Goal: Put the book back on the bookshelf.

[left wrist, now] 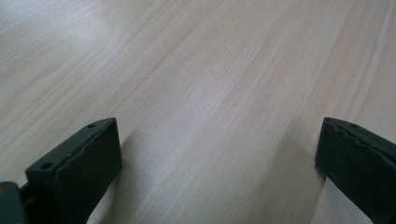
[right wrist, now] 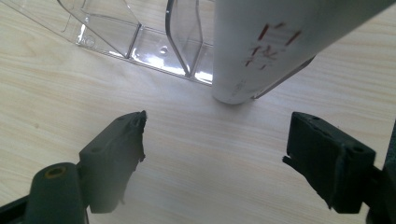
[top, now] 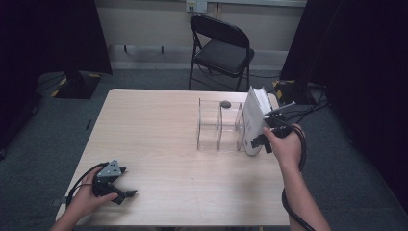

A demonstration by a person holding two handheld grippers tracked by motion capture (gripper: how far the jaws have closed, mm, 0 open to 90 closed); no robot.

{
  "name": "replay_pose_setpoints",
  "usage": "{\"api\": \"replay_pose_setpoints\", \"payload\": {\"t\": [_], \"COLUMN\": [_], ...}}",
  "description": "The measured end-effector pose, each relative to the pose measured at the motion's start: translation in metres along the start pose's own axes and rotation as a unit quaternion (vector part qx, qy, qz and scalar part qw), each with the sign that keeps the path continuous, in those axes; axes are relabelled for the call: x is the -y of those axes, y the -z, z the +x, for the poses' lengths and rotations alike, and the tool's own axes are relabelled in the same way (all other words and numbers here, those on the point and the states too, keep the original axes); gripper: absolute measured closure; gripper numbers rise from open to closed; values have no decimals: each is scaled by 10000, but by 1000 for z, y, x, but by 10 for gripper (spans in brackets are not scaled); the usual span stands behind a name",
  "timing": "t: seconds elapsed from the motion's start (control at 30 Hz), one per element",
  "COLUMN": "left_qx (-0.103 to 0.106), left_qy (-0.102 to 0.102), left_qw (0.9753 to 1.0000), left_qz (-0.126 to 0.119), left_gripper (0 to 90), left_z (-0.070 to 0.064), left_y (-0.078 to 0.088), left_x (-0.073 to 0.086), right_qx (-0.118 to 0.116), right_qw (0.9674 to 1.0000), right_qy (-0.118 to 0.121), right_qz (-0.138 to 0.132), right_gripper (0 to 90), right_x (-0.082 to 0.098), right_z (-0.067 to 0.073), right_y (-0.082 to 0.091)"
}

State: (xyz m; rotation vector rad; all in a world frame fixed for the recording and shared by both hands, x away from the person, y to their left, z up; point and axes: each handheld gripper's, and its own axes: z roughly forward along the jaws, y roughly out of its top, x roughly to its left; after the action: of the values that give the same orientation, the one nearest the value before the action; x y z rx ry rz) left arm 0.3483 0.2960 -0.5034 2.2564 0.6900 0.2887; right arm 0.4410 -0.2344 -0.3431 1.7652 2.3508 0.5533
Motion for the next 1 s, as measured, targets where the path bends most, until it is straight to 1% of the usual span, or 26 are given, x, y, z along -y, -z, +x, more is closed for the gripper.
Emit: {"api": "replay_pose_setpoints", "payload": {"t": [0.07,0.13,0.17,0.2,0.23,0.27,0.33,0.4,0.5,0.63,0.7,0.83,0.93,0.97,1.0], "left_qx": [27,35,27,33,33,28,33,33,32,32,33,32,32,33,21], "left_qy": [53,64,42,63,61,44,61,61,61,62,64,60,64,63,32], "left_qw": [10000,10000,10000,10000,10000,10000,10000,10000,10000,10000,10000,10000,10000,10000,10000], "left_qz": [-6,-2,3,-2,-2,2,-1,-2,-1,-2,-2,-1,-3,-2,3], "left_gripper": [0,0,0,0,0,0,0,0,0,0,0,0,0,0,0], "left_z": [-1,-1,0,-1,-1,-1,-1,-1,-1,-1,-1,-1,-1,-1,0], "left_y": [0,0,0,0,0,0,0,0,0,0,0,0,0,0,0], "left_x": [0,0,0,0,0,0,0,0,0,0,0,0,0,0,0], "right_qx": [-51,-82,-89,-107,-135,-154,-176,-180,-193,-201,-232,-209,-310,-299,-343], "right_qw": [10000,10000,10000,9999,9999,9998,9998,9998,9996,9995,9993,9990,9985,9985,9984], "right_qy": [10,40,39,66,44,94,84,126,196,243,300,394,446,463,456], "right_qz": [-30,-21,-15,-13,4,17,11,20,-36,-49,-19,10,2,6,16], "right_gripper": [179,179,179,180,180,179,179,180,185,185,183,181,181,181,181], "right_x": [3,6,7,9,10,12,15,18,20,23,25,27,29,29,30], "right_z": [0,1,1,1,2,2,3,4,5,9,11,15,18,19,20], "right_y": [0,-1,-1,-2,-3,-4,-6,-8,-11,-13,-15,-19,-22,-22,-24]}}
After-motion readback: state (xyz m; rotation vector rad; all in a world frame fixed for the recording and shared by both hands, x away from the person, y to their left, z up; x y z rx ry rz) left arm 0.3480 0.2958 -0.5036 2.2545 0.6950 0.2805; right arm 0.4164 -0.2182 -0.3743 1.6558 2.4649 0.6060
